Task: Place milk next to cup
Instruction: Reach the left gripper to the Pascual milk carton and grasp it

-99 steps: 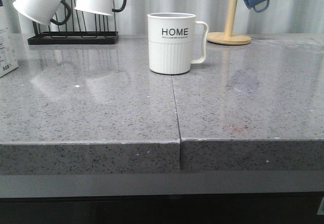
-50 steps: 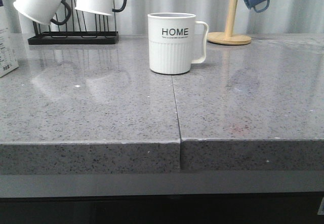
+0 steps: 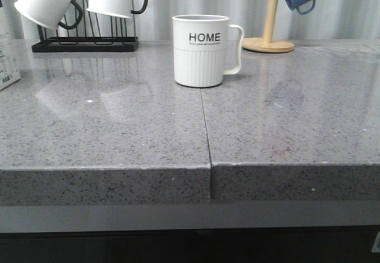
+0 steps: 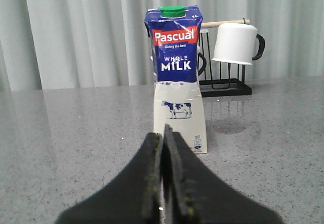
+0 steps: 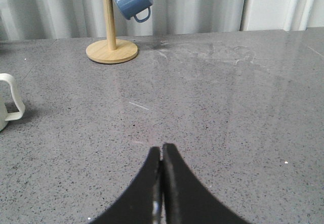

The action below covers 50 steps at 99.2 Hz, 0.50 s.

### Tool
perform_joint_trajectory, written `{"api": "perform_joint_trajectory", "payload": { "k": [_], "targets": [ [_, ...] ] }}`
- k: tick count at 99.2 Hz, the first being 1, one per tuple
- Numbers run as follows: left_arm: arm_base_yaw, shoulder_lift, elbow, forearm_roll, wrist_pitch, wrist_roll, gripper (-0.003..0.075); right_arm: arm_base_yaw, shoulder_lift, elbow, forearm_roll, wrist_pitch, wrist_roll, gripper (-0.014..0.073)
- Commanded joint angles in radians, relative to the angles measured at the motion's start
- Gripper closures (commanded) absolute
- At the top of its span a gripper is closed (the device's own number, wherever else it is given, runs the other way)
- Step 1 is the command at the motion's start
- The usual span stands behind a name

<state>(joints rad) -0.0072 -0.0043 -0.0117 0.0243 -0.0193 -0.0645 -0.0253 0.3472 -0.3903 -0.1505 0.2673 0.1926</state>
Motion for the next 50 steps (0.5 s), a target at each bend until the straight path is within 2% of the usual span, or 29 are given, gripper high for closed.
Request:
{"api": "perform_joint_trajectory", "payload": {
  "k": [1, 17, 27, 36, 50],
  "targets": [
    [0.002, 0.002, -0.046, -0.034, -0.026, -0.009, 0.0741, 0.0, 0.005, -0.028, -0.01, -0.067, 0.001, 0.0713],
    [0.002, 0.162, -0.245, -0.035, 0.102, -0.009, 0.0741, 0.0, 0.005, -0.028, -0.01, -0.067, 0.001, 0.0713],
    [0.002, 0.272, -0.363, -0.104, 0.2, -0.009, 0.0741, 0.0, 0.005, -0.028, -0.01, -0.067, 0.001, 0.0713],
    [0.002, 0.367, -0.456, -0.108, 0.271, -0.009, 0.0741, 0.0, 0.005, -0.028, -0.01, -0.067, 0.001, 0.0713],
    [0.002, 0.478, -0.541, -0.11, 0.292, -0.009, 0.0741, 0.0, 0.005, -0.028, -0.01, -0.067, 0.001, 0.0713]
  ]
}}
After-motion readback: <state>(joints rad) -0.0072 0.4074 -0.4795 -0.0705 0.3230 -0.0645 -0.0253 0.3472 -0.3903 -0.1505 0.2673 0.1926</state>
